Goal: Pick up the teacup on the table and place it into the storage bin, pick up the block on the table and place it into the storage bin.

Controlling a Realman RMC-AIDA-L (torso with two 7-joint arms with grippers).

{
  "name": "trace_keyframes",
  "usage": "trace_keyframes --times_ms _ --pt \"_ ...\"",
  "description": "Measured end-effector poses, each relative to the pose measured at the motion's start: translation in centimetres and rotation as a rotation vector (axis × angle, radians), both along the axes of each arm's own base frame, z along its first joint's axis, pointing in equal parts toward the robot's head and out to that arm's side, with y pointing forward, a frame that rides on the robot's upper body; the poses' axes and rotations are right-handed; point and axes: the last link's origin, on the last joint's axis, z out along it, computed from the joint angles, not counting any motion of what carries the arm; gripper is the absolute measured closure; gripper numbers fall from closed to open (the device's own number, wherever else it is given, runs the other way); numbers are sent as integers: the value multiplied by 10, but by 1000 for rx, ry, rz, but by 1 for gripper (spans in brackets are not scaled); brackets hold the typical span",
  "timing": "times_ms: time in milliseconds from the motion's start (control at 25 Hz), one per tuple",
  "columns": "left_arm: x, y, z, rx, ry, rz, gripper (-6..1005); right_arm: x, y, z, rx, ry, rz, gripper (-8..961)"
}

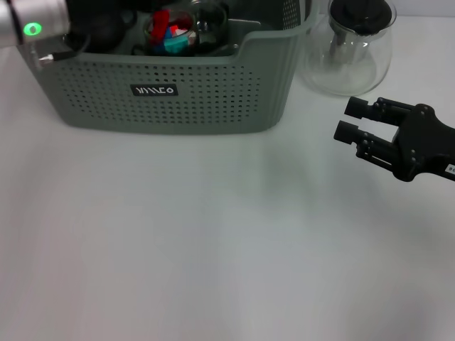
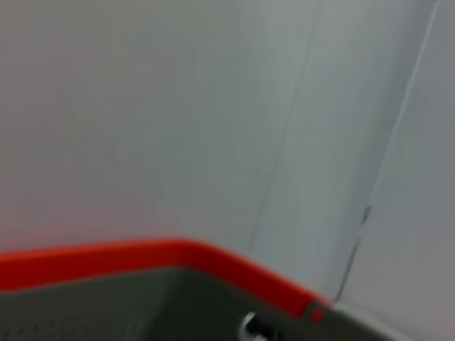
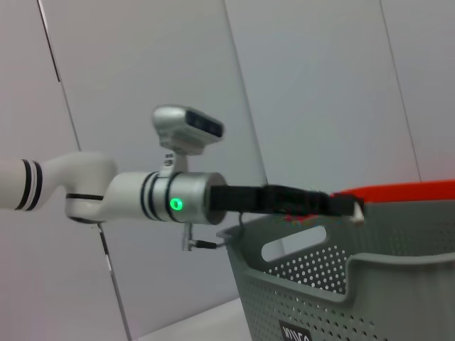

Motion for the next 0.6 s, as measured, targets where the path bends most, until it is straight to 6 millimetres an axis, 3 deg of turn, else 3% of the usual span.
trace_keyframes --times_ms 240,480,600 --pt "2 17 -10 38 57 171 576 -1 0 -1 -3 0 3 449" --pt "-2 10 4 60 -34 184 575 -1 0 0 0 2 2 449" --pt "-3 -5 15 38 -151 145 476 0 0 0 0 1 1 449"
